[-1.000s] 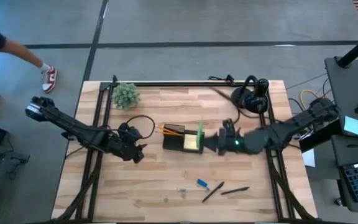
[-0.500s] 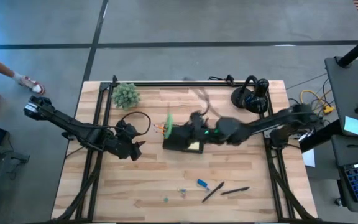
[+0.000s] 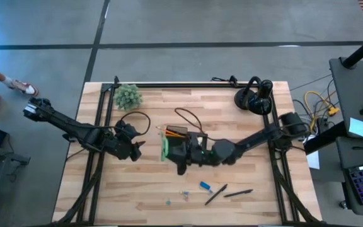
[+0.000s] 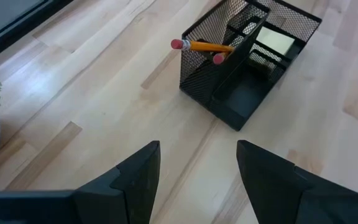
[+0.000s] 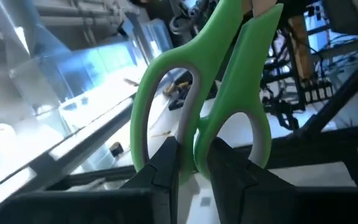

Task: Pick and place office supplies into organizer
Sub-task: Put the green scissors into the black desk organizer

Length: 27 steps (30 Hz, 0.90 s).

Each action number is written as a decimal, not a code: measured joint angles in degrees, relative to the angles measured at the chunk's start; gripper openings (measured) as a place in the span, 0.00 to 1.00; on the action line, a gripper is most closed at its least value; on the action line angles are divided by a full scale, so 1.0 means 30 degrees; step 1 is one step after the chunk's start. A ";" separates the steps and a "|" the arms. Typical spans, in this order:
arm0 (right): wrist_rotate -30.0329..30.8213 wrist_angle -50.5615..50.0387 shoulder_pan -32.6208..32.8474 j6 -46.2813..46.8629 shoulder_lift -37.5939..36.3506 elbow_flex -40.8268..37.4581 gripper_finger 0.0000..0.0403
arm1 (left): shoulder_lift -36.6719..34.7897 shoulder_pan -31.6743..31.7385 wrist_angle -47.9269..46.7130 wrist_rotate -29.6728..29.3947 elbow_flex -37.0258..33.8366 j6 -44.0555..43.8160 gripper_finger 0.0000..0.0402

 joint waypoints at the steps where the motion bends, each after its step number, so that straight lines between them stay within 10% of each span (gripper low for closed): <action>1: 0.0717 0.0010 0.0215 -0.0010 -0.0064 -0.0099 0.13 | 0.0022 0.0000 0.0019 0.0000 0.0000 0.0001 0.49; 15: 0.6209 -0.2591 0.0744 0.2760 -0.0048 -0.1587 0.13 | 0.0040 0.0000 0.0055 0.0160 0.0000 0.0029 0.49; 27: 0.7015 -0.3300 0.0069 0.4887 -0.0040 -0.2816 0.13 | 0.0040 0.0000 0.0055 0.0263 0.0000 0.0058 0.49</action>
